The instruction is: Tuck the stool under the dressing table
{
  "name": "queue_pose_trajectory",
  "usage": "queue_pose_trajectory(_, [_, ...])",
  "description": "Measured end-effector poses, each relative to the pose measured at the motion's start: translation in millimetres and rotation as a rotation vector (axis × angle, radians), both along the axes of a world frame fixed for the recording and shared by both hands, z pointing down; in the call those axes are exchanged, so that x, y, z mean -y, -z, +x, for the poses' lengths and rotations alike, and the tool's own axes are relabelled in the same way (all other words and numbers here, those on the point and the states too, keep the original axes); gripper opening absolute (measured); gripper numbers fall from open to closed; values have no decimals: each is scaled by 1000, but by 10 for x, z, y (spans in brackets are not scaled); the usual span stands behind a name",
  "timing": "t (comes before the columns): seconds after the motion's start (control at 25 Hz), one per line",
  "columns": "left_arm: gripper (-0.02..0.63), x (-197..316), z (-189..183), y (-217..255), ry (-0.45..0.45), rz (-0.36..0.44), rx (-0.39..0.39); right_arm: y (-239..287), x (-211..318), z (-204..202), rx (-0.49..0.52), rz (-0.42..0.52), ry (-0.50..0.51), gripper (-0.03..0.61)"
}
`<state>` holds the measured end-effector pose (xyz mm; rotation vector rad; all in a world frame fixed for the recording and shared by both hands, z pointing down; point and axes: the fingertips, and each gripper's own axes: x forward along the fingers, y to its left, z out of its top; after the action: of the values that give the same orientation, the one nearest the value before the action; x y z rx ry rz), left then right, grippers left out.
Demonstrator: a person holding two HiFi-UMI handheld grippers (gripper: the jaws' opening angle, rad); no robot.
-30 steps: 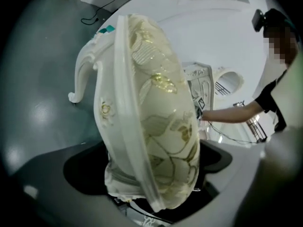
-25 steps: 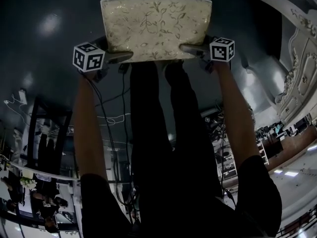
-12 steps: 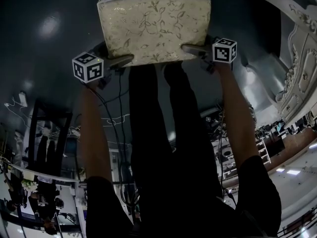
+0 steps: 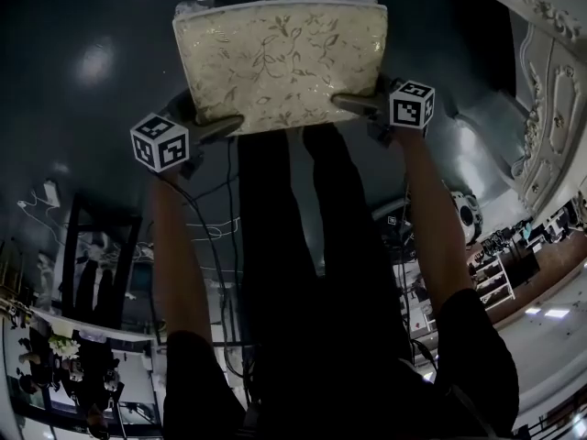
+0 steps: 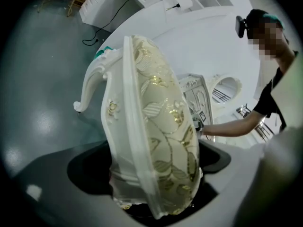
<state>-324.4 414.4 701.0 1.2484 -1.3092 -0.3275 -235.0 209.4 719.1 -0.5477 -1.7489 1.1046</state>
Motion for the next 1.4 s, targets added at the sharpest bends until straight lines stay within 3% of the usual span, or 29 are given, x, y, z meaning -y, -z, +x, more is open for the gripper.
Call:
queue_pose_trajectory(0.16, [552,26,-15,108,-8,-8,-8,95,19,-7,4,-10,-15,598])
queue_pose_trajectory(0.32, [552,170,-98,857,-50,12,10,861,131,-22,31,11,-62,598])
queue_pose_trajectory(0.44, [552,270,-186,1264,-96,35,31,1286,177,3,52,27,-123,598])
queue_pose_trajectory(0.76, [552,446,-253,1722,-244,48,47,1746,182,220,78,43,-283,598])
queue_pose_trajectory(1.08, [553,734,17,1974,-341,60,79,1934,270,730,98,33,-418,598])
queue_pose_trajectory(1.4, [554,1030,652,2169,-443,63,68,2126,374,1527,88,27,-533,597])
